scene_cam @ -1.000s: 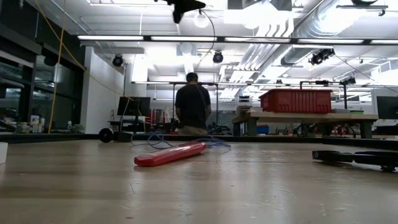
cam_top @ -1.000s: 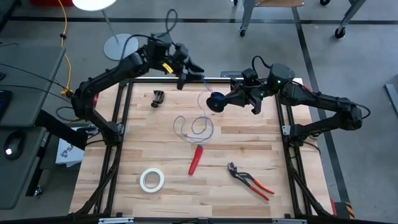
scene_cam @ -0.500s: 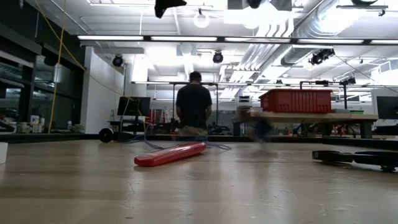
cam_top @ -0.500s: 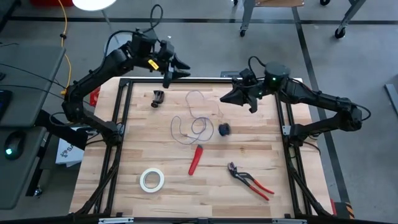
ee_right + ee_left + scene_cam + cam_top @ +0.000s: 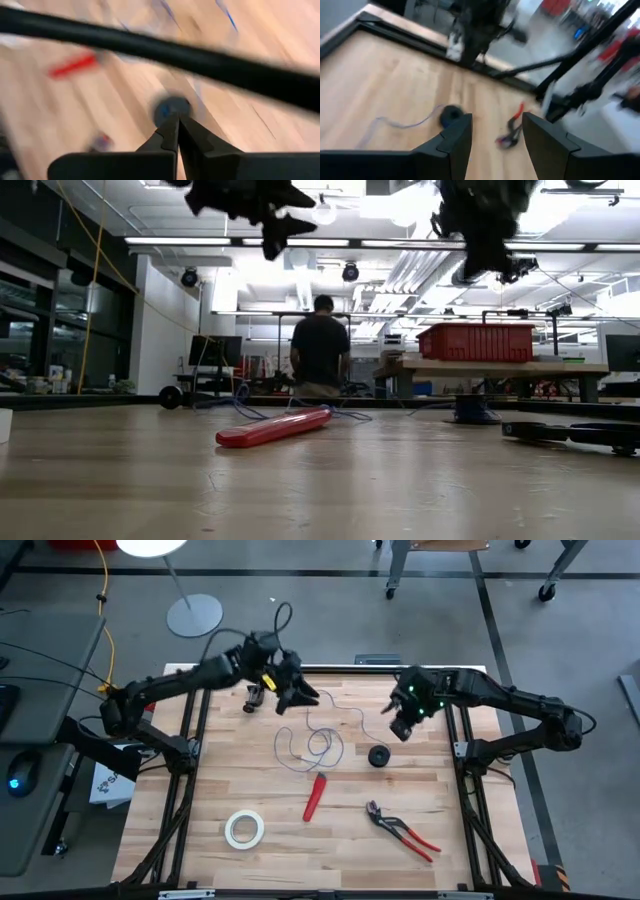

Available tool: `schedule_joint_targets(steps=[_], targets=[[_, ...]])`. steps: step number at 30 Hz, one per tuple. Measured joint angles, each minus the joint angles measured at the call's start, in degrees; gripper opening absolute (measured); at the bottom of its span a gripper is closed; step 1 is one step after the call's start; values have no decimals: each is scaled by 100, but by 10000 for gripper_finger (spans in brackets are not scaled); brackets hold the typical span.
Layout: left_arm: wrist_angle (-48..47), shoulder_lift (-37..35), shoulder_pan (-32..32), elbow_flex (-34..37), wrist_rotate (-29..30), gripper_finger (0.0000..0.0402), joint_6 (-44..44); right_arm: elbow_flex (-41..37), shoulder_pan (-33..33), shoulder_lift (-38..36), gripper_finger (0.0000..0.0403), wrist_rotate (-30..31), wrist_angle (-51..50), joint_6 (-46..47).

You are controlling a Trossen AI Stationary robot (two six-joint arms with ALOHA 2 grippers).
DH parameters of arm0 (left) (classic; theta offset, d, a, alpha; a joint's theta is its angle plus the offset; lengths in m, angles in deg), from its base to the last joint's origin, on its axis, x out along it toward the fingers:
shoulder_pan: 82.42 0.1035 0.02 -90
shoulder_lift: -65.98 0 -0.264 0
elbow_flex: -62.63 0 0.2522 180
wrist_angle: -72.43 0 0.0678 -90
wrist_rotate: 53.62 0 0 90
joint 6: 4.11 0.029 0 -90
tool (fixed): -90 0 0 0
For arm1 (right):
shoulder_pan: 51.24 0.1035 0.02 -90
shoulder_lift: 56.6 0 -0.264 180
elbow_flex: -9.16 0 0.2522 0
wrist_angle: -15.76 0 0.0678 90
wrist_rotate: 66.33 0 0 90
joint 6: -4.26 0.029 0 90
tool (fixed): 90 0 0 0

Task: Coil cords
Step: Uncoil the blue wire cable from the black spool

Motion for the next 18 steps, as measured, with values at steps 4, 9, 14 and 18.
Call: schedule_joint_targets(steps=[4,9,14,18], targets=[[1478,-15,-206,951,165,168,-1027,-745,2,-27,6,188,-295,404],[2027,-15,-368,1533,652,168,-1661,-2111,2,-262,60,-478,989,1459],[2154,-21,-398,1562,777,168,-1698,-2958,-39,-502,142,-725,2805,2818],[2123,-21,-394,1562,1142,168,-1615,-3658,-114,-480,187,-982,3600,3556]])
